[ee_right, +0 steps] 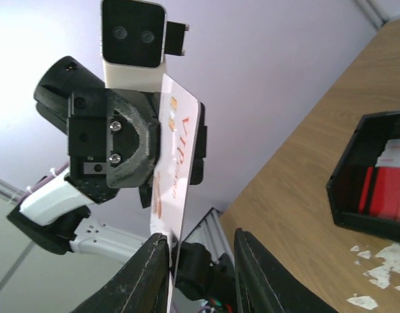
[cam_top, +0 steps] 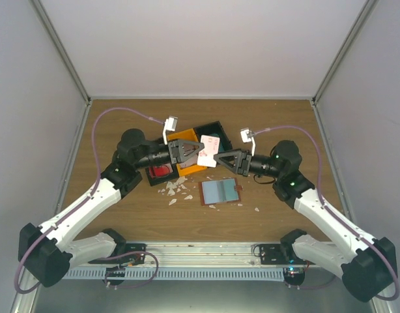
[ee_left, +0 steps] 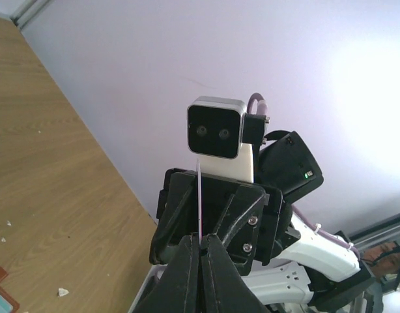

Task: Put the credit cards into the card holder
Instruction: Pick up the credit card from the storage box.

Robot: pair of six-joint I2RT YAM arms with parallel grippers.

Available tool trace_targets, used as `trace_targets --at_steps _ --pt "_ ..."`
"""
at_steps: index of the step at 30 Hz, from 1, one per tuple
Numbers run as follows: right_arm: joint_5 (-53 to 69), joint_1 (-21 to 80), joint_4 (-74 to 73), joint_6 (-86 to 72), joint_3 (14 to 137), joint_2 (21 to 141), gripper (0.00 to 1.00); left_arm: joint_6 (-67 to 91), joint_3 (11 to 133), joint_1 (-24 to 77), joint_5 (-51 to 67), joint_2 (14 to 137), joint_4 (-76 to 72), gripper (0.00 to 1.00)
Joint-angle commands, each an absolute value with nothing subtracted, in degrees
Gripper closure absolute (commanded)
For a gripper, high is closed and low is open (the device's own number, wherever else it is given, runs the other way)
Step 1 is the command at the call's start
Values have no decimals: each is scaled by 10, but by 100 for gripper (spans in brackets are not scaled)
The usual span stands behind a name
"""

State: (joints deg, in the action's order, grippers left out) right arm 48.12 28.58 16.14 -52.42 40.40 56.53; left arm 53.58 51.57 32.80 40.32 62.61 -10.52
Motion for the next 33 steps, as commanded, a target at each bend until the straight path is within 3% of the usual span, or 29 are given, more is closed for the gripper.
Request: trace_targets --at_steps 1,7,11,18,19,22,25,30,33 --pt "523 286 235 -574 391 555 71 567 499 337 413 613 -182 100" --pt "537 291 285 -601 383 566 80 567 486 346 408 606 -181 100" --pt "537 290 281 -609 384 575 99 562 475 350 401 599 -174 100" --pt "523 290 269 -609 370 558 100 535 460 361 381 581 -150 92" --pt "522 290 265 -606 369 555 100 532 458 361 380 579 -148 89" --pt "507 290 219 -581 370 542 100 501 470 361 356 574 -99 56" --pt "488 287 117 -526 373 529 99 448 474 362 296 558 -18 36" --pt "412 278 -108 -406 369 537 100 417 396 367 240 536 35 29" --pt "375 264 -151 -377 347 554 100 426 349 385 236 554 8 29"
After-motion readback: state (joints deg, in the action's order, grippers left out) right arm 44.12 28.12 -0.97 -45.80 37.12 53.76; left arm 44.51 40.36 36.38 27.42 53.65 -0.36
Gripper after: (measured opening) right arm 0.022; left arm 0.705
